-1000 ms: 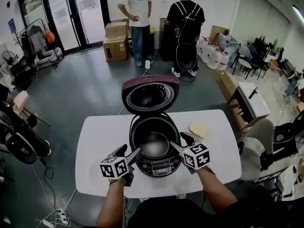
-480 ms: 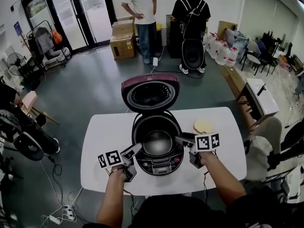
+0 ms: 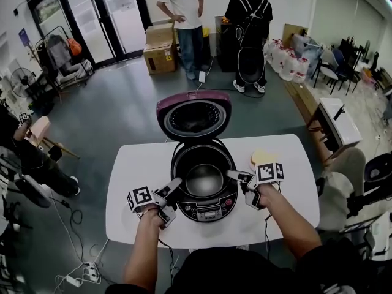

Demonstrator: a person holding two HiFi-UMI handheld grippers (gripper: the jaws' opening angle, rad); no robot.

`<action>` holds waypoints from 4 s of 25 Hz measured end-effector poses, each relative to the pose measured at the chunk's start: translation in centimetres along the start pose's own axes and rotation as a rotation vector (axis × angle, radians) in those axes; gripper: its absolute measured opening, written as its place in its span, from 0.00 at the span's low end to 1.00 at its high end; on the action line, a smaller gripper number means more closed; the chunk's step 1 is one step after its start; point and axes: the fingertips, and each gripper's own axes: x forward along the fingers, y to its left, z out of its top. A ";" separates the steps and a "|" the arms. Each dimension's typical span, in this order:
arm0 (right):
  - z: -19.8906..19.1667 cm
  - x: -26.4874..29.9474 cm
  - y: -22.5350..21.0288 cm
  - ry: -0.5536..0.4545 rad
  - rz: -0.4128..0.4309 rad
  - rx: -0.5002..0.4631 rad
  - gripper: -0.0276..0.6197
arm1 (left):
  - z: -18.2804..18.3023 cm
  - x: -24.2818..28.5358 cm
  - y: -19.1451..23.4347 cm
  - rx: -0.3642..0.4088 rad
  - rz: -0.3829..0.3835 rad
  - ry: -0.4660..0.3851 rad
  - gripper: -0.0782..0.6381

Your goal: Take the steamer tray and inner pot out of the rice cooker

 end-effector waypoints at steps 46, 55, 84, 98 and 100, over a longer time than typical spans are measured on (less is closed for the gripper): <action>2.1 0.8 -1.4 -0.066 -0.090 0.088 0.08 | 2.1 0.5 1.4 0.164 0.208 0.044 0.13; 4.1 -1.9 3.9 -0.150 -0.010 0.027 0.08 | 3.9 -0.8 -5.1 0.263 0.114 -0.027 0.14; 5.2 -30.2 -2.0 -0.615 -0.240 0.020 0.08 | -12.4 17.2 -19.2 0.491 -0.152 0.269 0.15; -3.8 -38.3 -11.5 -0.667 -0.462 0.209 0.08 | -24.4 24.5 -14.1 0.489 -0.092 0.497 0.14; -5.3 -38.4 -12.5 -0.659 -0.478 0.238 0.08 | -25.4 24.7 -12.9 0.487 -0.076 0.510 0.14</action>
